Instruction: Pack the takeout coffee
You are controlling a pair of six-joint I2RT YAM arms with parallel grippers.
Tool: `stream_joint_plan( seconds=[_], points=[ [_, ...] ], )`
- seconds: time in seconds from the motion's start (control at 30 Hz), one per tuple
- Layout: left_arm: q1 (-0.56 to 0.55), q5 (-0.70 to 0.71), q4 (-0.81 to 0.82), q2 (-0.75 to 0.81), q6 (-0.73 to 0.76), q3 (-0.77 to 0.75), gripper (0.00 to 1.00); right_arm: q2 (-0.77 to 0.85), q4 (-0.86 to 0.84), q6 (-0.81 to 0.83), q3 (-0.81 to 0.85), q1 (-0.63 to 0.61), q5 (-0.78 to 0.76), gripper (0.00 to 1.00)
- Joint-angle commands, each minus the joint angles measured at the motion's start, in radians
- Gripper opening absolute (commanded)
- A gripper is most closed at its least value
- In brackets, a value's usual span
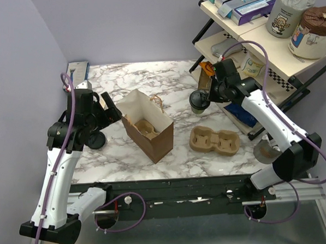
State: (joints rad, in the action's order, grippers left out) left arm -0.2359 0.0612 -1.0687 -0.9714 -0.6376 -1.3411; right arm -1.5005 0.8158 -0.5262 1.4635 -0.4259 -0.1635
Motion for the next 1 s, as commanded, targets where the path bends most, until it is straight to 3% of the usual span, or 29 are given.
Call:
stream_joint_plan(
  seconds=[0.0,0.23,0.37,0.47,0.5,0.6,0.8,0.97],
  points=[
    [0.026,0.019,0.099,0.028,-0.016,-0.009,0.99,0.092,-0.015,-0.017,0.064,0.006,0.018,0.01],
    [0.072,0.068,0.18,0.013,0.006,-0.044,0.99,0.155,0.06,0.003,0.248,0.004,0.206,0.01],
    [0.089,-0.029,0.26,-0.045,0.073,-0.07,0.99,0.143,0.069,0.009,0.384,-0.02,0.288,0.01],
    [0.092,-0.197,0.308,-0.093,0.125,-0.063,0.99,0.099,0.121,0.02,0.518,-0.056,0.291,0.01],
    [0.092,-0.281,0.334,-0.095,0.145,-0.043,0.99,0.089,0.129,0.014,0.534,-0.062,0.291,0.01],
    [0.092,-0.357,0.452,-0.116,0.217,0.037,0.99,0.088,0.132,0.003,0.56,-0.063,0.289,0.01],
    [0.092,-0.437,0.4,-0.228,0.372,-0.024,0.97,0.082,0.148,-0.003,0.563,-0.063,0.295,0.01],
    [0.092,-0.382,0.394,-0.285,0.356,-0.01,0.91,0.074,0.132,0.008,0.558,-0.063,0.34,0.01]
  ],
)
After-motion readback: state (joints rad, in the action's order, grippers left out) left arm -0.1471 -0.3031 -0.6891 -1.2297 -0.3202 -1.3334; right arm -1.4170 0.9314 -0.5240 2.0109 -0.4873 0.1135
